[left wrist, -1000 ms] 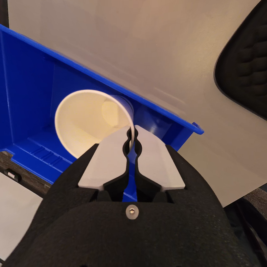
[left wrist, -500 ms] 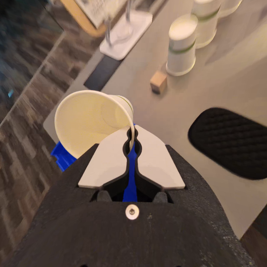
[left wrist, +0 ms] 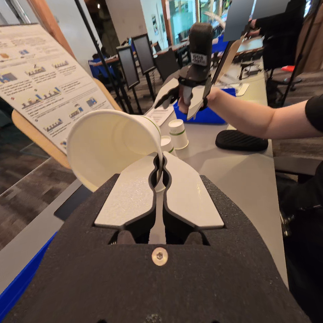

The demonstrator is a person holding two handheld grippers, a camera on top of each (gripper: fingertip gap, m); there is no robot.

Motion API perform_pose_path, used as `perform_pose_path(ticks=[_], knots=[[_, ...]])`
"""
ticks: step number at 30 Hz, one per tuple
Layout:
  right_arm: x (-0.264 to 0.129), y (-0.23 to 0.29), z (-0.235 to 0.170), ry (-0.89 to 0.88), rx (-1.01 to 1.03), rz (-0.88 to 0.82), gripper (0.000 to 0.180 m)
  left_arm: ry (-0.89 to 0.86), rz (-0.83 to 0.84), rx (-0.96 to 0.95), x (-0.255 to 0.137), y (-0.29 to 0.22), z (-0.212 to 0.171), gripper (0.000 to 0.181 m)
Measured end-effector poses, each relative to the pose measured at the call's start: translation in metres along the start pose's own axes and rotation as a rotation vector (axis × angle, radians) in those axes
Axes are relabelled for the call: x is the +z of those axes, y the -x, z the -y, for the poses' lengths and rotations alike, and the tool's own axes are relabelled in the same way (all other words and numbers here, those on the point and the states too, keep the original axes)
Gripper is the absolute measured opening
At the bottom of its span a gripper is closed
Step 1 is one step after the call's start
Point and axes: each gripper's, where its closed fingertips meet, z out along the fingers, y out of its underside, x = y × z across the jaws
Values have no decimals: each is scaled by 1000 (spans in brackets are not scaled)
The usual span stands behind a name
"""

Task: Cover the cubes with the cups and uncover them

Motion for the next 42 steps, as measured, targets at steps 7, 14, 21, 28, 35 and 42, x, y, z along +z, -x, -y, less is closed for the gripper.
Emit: perform_pose_path(ticks=[7, 14, 21, 28, 35, 42], knots=[[20, 10, 39, -142, -25, 24, 89, -198, -86, -46, 25, -25, 11, 0], [41, 27, 49, -203, -24, 82, 95, -265, -151, -90, 41, -36, 9, 0], [52, 30, 47, -220, -21, 99, 95, -302, -192, -118, 45, -42, 7, 0], [51, 36, 54, -275, -22, 130, 84, -336, -213, -140, 45, -43, 7, 0], [50, 38, 55, -274, -53, 120, 83, -359, -213, -137, 44, -44, 4, 0], [50, 38, 53, -262, -60, 116, 83, -350, -213, -135, 45, -45, 3, 0]])
